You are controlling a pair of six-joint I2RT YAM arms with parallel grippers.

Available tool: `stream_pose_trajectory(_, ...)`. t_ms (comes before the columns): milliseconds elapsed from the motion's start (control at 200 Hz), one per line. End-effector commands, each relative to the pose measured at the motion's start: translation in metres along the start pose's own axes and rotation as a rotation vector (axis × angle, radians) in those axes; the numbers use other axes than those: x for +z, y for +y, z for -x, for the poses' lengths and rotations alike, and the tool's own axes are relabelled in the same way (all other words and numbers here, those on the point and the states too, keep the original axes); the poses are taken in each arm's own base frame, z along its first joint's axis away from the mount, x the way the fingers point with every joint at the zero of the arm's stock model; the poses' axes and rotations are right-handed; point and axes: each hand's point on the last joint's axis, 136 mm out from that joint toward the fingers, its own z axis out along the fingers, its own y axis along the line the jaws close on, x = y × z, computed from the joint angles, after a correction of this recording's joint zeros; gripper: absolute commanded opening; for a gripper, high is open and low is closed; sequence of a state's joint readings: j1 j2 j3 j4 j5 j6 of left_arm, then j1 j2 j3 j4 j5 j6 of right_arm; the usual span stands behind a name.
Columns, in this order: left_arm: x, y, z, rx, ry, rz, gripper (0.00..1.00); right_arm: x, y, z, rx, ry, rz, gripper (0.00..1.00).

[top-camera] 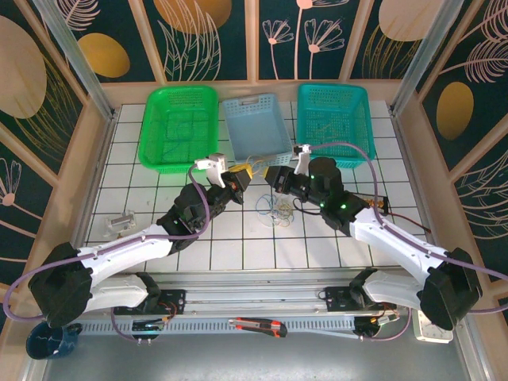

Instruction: Untangle the cables

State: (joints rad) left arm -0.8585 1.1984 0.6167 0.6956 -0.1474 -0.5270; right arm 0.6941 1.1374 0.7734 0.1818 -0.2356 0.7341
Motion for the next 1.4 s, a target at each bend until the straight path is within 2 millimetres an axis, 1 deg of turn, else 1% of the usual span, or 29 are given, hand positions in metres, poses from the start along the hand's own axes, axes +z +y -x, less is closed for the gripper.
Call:
stream_pose_trajectory(0, -0.003, -0.002, 0.009, 0.013, -0.038, -0.009, 0.0, -0.008, 0.01, 0.014, -0.056, -0.033, -0.014, 0.0)
stream_pose_trajectory(70, -0.004, 0.0, 0.007, 0.021, -0.032, 0.0, 0.0, -0.016, 0.01, 0.028, -0.085, -0.066, -0.042, 0.0)
stream_pose_trajectory(165, -0.004, 0.006, 0.0, 0.034, -0.017, 0.018, 0.0, -0.031, 0.012, 0.053, -0.112, -0.127, -0.064, 0.0)
stream_pose_trajectory(280, -0.005, 0.014, -0.013, 0.048, 0.014, 0.037, 0.0, -0.052, 0.017, 0.082, -0.13, -0.201, -0.067, 0.0)
stream_pose_trajectory(365, -0.006, 0.015, -0.018, 0.047, 0.026, 0.034, 0.0, -0.057, 0.03, 0.09, -0.152, -0.211, -0.037, 0.0)
stream_pose_trajectory(465, -0.006, 0.014, -0.021, 0.05, 0.035, 0.021, 0.0, -0.056, 0.04, 0.093, -0.169, -0.2, -0.01, 0.0)
stream_pose_trajectory(505, -0.006, 0.012, -0.02, 0.051, 0.036, 0.014, 0.02, -0.054, 0.042, 0.092, -0.171, -0.193, 0.001, 0.0)
stream_pose_trajectory(570, -0.006, 0.009, -0.02, 0.054, 0.038, 0.0, 0.08, -0.051, 0.045, 0.094, -0.175, -0.188, 0.015, 0.0)
stream_pose_trajectory(671, -0.006, 0.006, -0.021, 0.057, 0.044, -0.015, 0.24, -0.049, 0.049, 0.095, -0.185, -0.185, 0.028, 0.0)
stream_pose_trajectory(776, -0.006, 0.006, -0.022, 0.059, 0.05, -0.018, 0.44, -0.049, 0.051, 0.099, -0.2, -0.189, 0.025, 0.0)
stream_pose_trajectory(896, -0.006, 0.01, -0.026, 0.062, 0.055, -0.007, 0.59, -0.05, 0.053, 0.103, -0.218, -0.192, 0.014, 0.0)
stream_pose_trajectory(966, -0.007, 0.012, -0.029, 0.066, 0.061, -0.003, 0.65, -0.052, 0.055, 0.104, -0.225, -0.192, 0.013, 0.0)
stream_pose_trajectory(1166, -0.008, 0.019, -0.039, 0.078, 0.078, 0.011, 0.77, -0.056, 0.065, 0.11, -0.238, -0.203, 0.025, 0.0)
stream_pose_trajectory(1256, -0.007, 0.015, -0.039, 0.086, 0.084, -0.01, 0.82, -0.058, 0.069, 0.111, -0.242, -0.202, 0.035, 0.0)
stream_pose_trajectory(1391, -0.006, 0.004, -0.037, 0.107, 0.093, -0.068, 0.86, -0.06, 0.075, 0.111, -0.24, -0.198, 0.058, 0.0)
